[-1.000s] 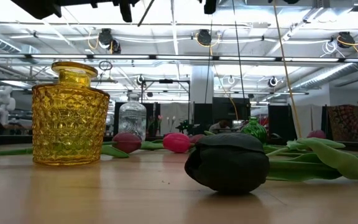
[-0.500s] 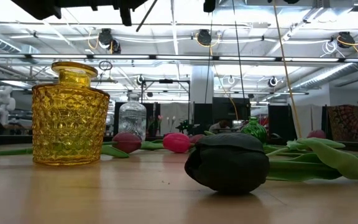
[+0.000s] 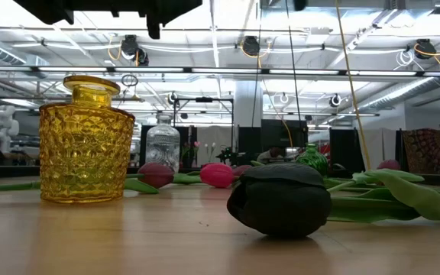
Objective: Sort flowers into vase by color
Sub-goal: Put the top left red tulip into the green vase
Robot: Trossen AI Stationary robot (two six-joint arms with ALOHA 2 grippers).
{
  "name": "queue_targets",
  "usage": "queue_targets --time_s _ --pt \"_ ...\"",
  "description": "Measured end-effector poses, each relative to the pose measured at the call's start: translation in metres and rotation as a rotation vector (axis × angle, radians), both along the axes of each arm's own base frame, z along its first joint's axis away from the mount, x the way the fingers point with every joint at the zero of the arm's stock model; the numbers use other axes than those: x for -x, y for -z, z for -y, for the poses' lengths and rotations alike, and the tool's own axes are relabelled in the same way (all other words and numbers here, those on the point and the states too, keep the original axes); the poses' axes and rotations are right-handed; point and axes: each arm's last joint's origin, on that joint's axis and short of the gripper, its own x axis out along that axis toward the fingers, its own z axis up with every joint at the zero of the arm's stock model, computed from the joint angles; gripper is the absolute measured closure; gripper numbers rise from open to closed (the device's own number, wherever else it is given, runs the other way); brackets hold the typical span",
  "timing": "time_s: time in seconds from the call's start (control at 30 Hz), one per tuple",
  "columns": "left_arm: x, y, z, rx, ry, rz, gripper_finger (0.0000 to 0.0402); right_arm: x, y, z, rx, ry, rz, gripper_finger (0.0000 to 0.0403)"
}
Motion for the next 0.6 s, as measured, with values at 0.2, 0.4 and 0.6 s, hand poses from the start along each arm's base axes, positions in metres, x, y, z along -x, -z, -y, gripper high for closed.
queue_targets --time_s 0.2,0.4,0.6 --pt "0.0 0.005 -0.003 0.01 -0.101 -0.05 0.0219 0.058 -0.015 0.006 0.003 0.1 -0.075 0.04" --pt "0.0 0.005 -0.003 0.014 -0.119 -0.048 0.0219 0.087 -0.005 0.014 -0.033 0.29 -0.232 0.04" --pt "0.0 0.004 -0.003 0.014 -0.119 -0.045 0.0219 0.069 0.016 0.021 -0.083 0.344 -0.329 0.04"
